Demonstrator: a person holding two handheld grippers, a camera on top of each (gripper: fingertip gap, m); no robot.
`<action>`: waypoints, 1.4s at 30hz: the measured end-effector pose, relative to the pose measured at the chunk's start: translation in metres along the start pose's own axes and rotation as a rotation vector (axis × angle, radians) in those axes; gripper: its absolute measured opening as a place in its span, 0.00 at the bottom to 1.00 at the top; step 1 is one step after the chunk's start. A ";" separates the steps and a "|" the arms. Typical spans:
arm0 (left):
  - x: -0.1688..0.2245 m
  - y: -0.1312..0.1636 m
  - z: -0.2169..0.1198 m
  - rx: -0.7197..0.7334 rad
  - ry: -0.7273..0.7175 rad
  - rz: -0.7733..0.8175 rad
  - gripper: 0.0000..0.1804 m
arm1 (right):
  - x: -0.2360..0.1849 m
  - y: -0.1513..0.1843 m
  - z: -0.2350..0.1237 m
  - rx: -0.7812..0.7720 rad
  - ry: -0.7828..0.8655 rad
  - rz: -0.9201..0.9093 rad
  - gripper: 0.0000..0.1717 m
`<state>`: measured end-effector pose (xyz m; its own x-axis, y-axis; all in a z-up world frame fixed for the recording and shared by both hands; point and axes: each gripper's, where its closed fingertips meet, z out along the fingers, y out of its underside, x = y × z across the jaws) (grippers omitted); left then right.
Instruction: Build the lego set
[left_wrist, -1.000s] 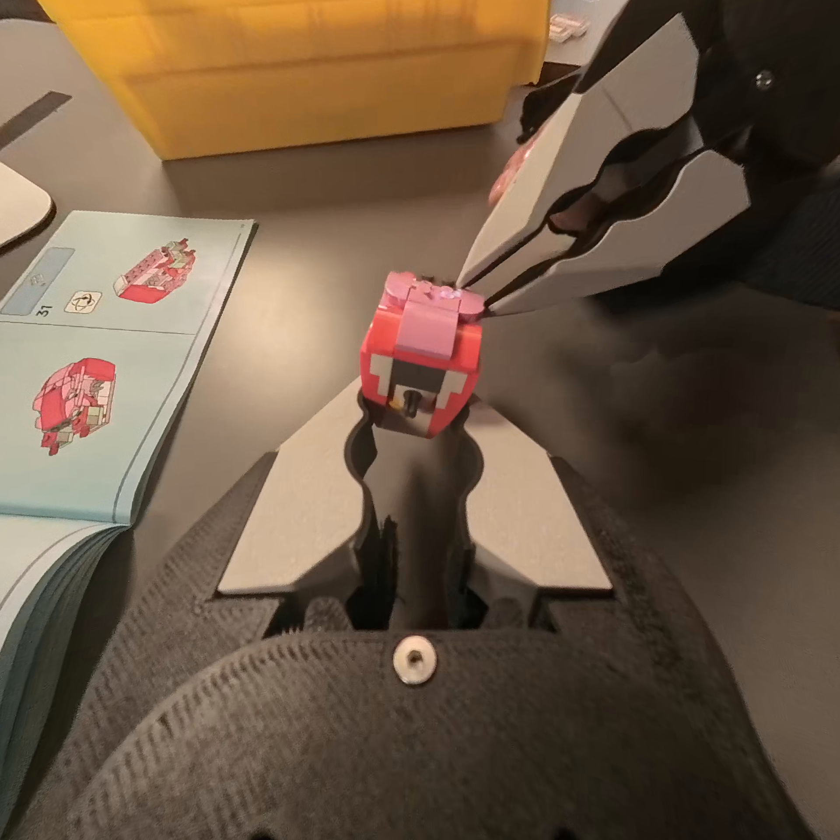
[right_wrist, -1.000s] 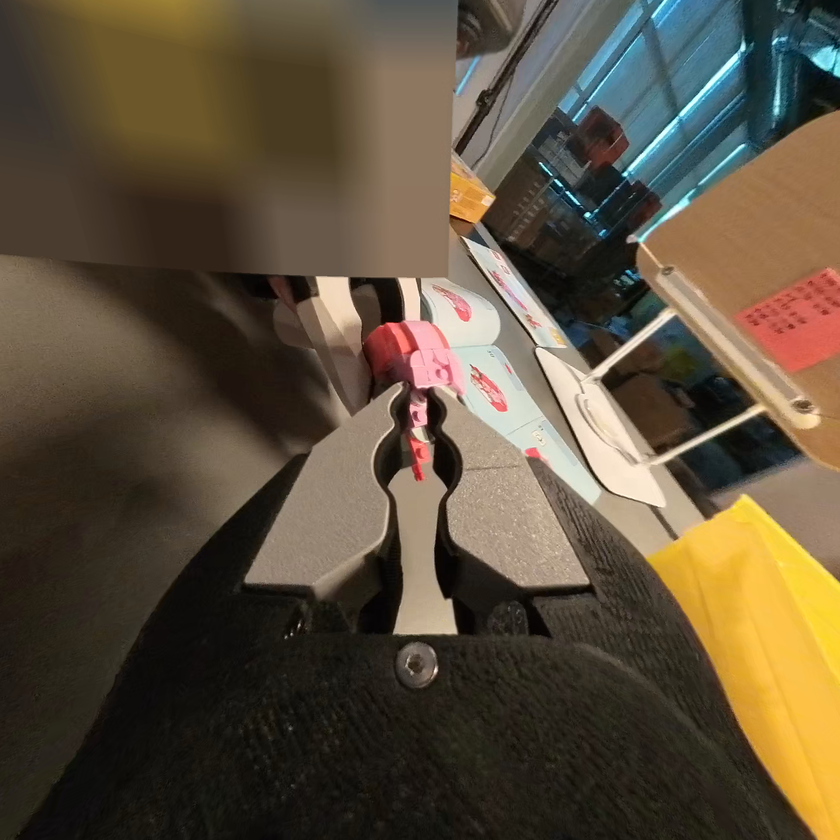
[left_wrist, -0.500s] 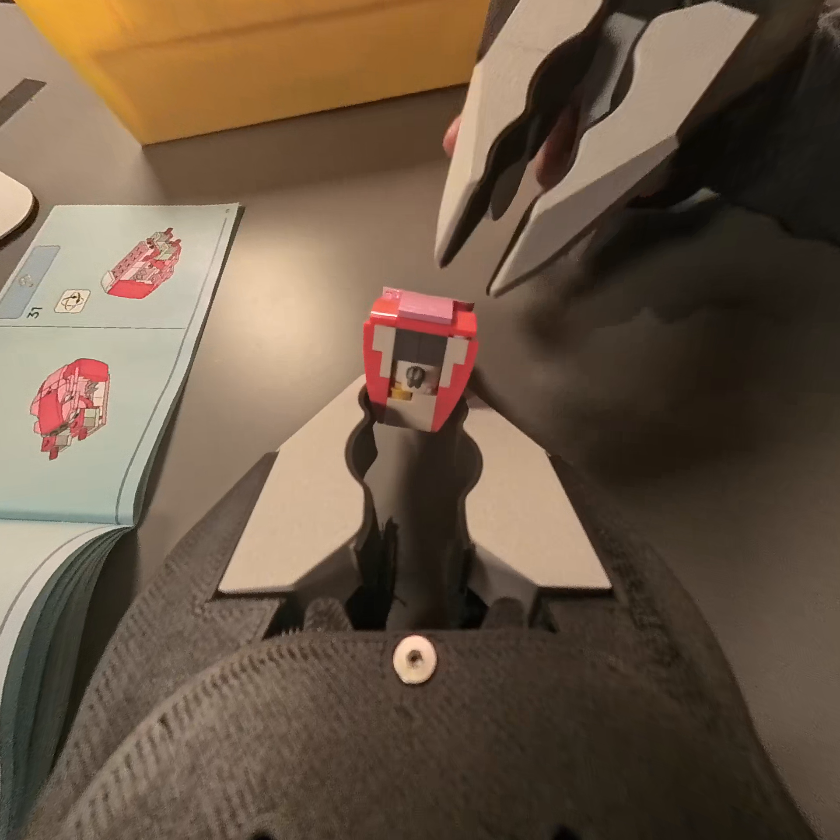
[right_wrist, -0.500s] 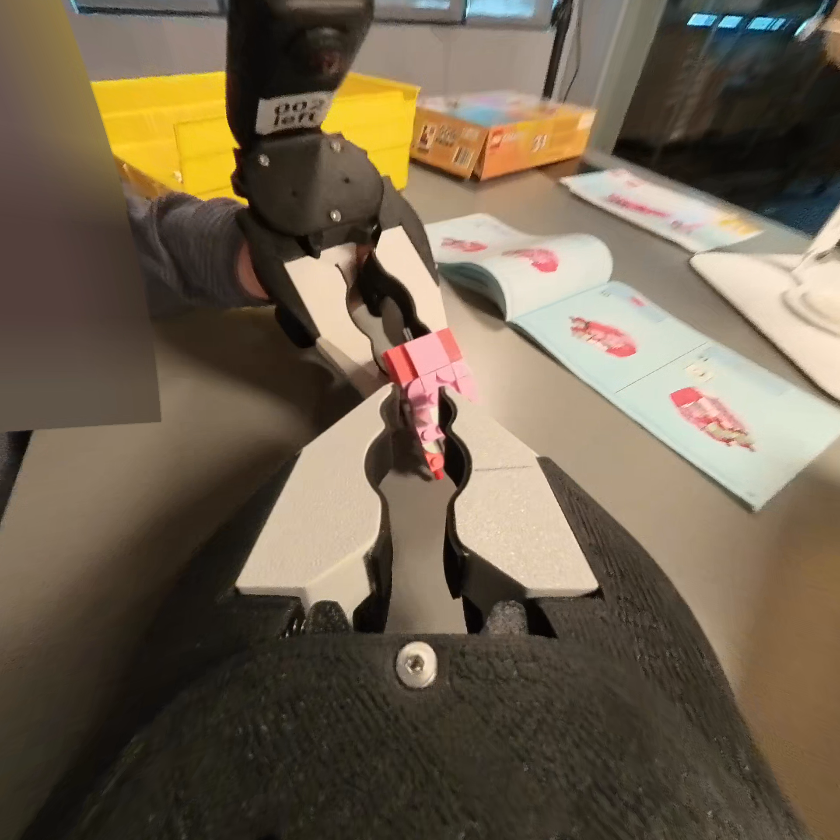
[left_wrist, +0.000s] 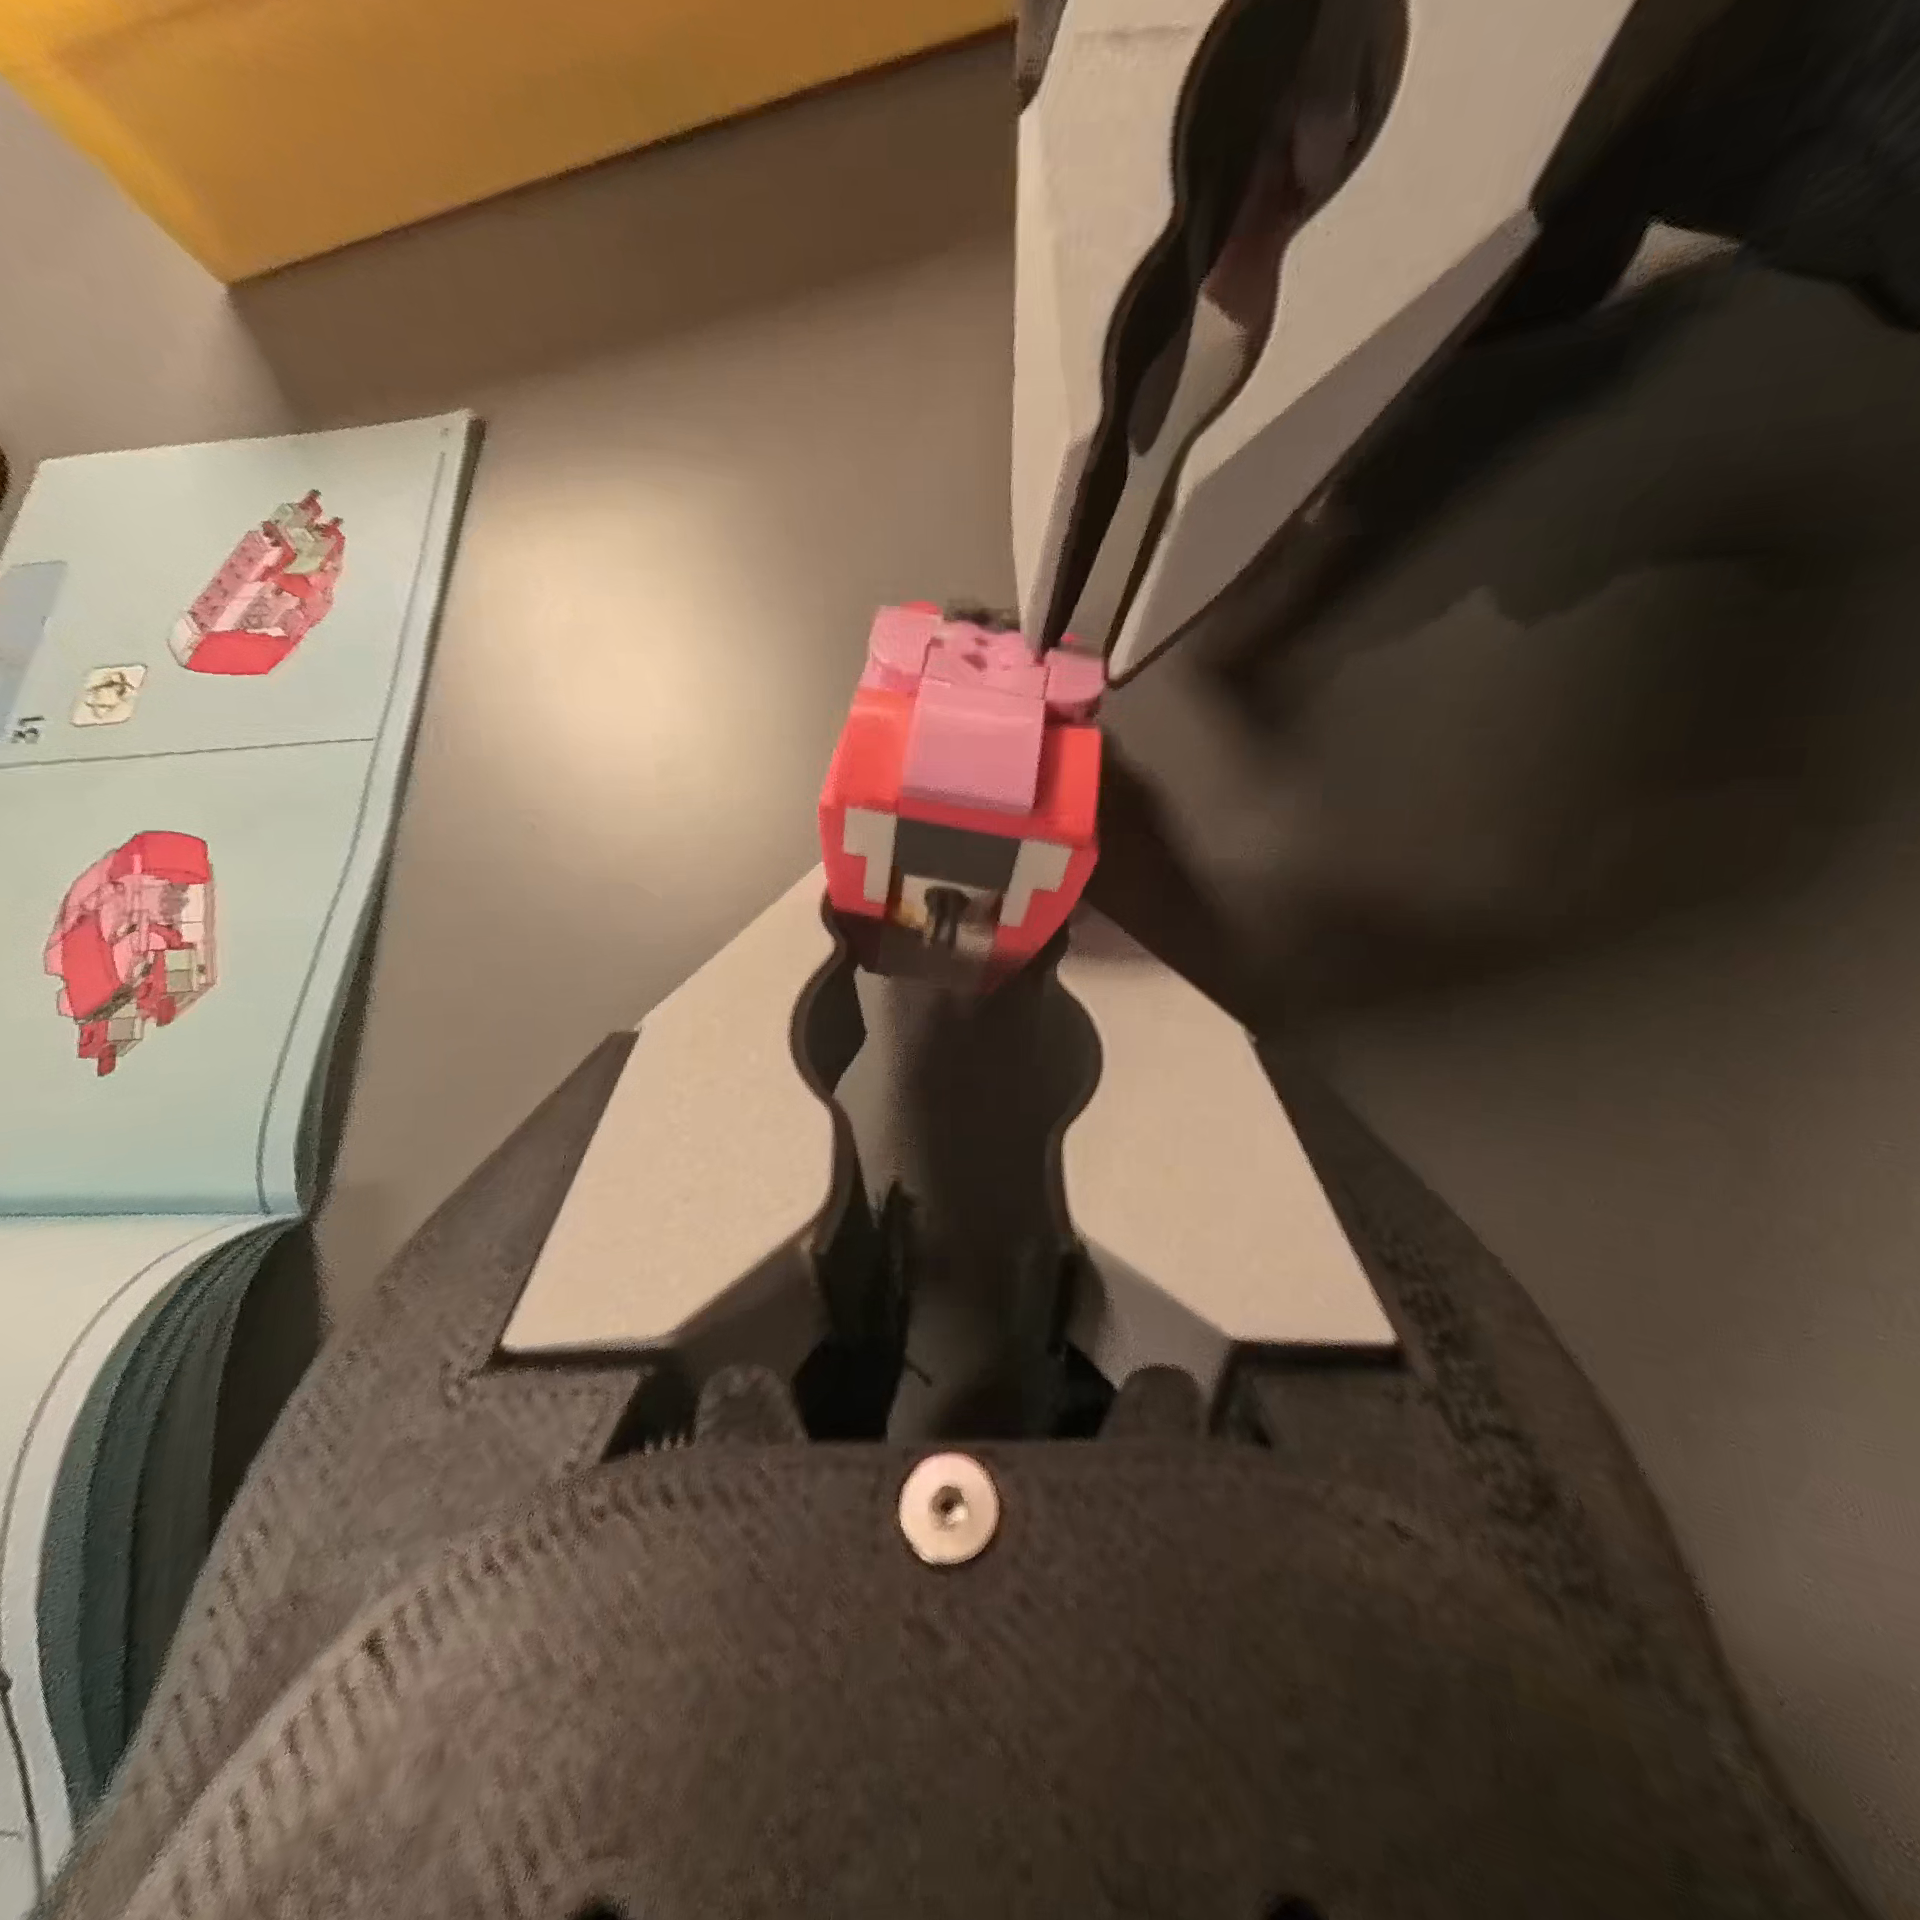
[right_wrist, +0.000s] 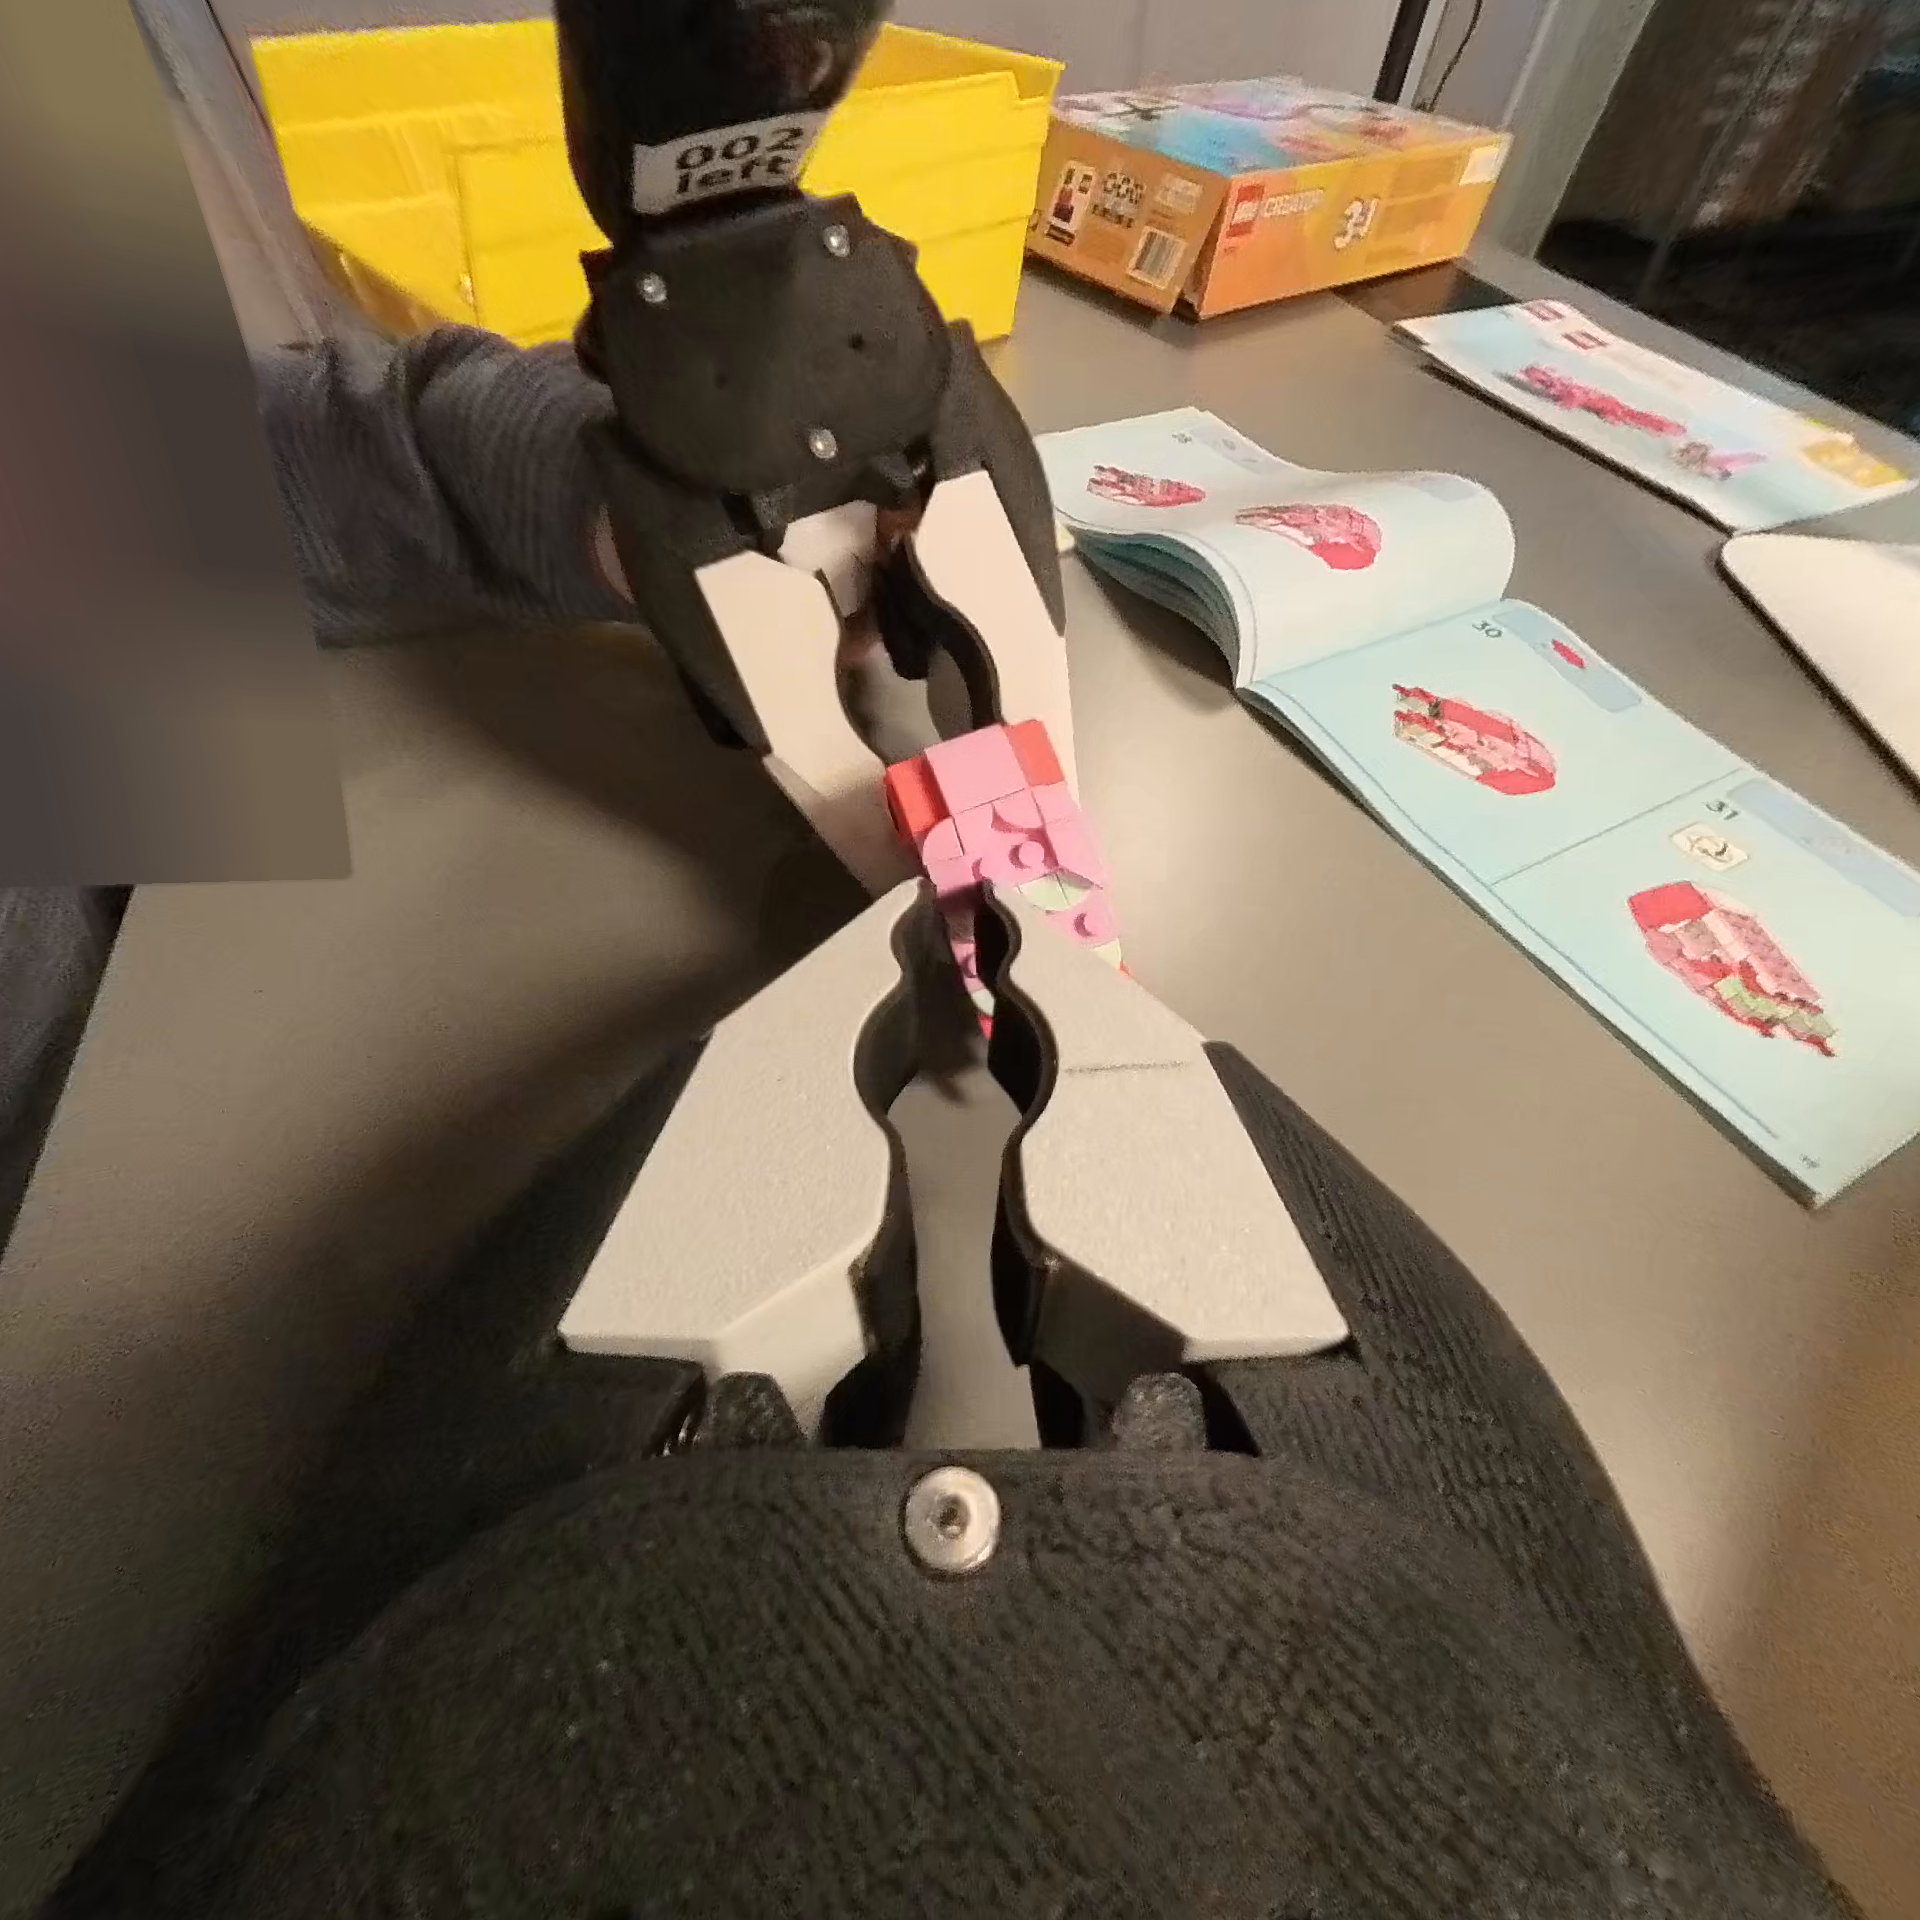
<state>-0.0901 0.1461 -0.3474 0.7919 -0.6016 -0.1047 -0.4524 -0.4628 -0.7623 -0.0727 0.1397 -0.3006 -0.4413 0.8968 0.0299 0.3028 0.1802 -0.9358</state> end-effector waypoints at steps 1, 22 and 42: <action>0.001 -0.001 0.000 0.006 0.005 -0.001 0.16 | 0.000 0.000 0.000 0.003 0.006 -0.013 0.02; 0.012 -0.002 0.002 -0.005 0.086 -0.067 0.14 | -0.009 -0.014 -0.004 0.097 0.025 -0.115 0.02; 0.020 -0.013 0.005 0.039 0.072 0.016 0.24 | -0.013 -0.002 0.002 0.005 -0.051 0.038 0.07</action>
<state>-0.0668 0.1433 -0.3430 0.7524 -0.6547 -0.0718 -0.4474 -0.4280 -0.7853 -0.0691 0.1269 -0.3001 -0.4720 0.8813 -0.0234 0.3161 0.1444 -0.9377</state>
